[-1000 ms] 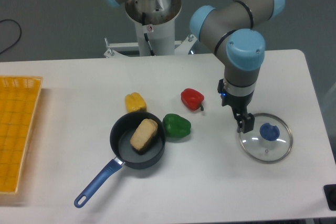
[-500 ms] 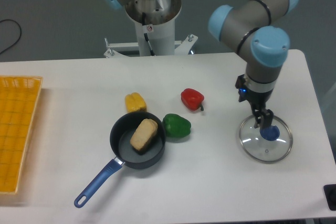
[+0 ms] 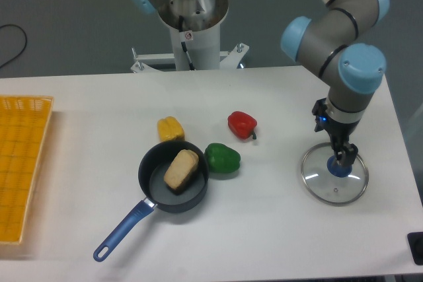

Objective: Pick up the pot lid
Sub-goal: 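Move the gripper over the blue knob of the glass lid, then lower the open gripper around the blue knob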

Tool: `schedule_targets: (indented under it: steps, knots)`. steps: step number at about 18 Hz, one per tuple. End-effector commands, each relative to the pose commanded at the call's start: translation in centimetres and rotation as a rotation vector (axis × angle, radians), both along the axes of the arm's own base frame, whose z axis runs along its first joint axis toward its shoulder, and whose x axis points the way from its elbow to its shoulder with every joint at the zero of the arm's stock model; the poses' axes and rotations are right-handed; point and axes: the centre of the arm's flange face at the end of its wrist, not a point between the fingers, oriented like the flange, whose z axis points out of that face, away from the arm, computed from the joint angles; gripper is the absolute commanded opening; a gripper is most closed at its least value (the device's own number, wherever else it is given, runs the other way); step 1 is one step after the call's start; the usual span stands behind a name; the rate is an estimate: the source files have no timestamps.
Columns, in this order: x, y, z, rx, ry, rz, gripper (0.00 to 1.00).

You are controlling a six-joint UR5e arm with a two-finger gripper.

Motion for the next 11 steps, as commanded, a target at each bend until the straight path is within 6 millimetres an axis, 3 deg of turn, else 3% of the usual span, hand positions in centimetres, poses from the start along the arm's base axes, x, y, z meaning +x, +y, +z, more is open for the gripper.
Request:
schedule_targets:
  steps: [11]
  knots:
    - [-1.4, 0.5, -3.5, -0.003, -0.004, -0.014, 1.00]
